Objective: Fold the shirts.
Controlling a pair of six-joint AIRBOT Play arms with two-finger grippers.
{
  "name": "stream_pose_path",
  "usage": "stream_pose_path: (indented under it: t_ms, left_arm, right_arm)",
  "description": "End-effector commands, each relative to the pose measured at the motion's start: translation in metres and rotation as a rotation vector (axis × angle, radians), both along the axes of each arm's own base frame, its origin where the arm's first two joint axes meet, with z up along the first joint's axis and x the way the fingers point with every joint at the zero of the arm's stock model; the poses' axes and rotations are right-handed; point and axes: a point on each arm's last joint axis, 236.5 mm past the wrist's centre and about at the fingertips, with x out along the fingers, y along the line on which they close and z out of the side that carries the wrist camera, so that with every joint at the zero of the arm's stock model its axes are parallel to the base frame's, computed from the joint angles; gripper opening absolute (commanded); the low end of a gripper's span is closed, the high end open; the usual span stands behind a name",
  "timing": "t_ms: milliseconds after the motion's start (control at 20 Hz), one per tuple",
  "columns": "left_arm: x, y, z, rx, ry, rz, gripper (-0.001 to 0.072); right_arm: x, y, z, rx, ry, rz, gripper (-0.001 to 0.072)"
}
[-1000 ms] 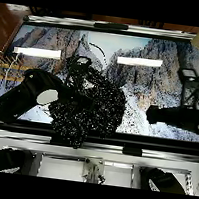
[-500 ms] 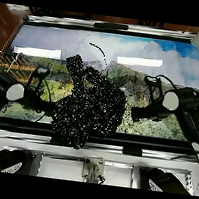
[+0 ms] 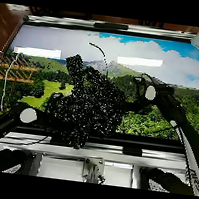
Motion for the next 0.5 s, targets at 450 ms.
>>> stream_pose_path:
  t_ms: [450]
  left_arm:
    - [0.023,-0.092,-0.025,-0.111,-0.121,-0.007,0.072]
  right_arm:
    - [0.075,0.019,-0.022,0.285,-0.109,-0.23,0.0654]
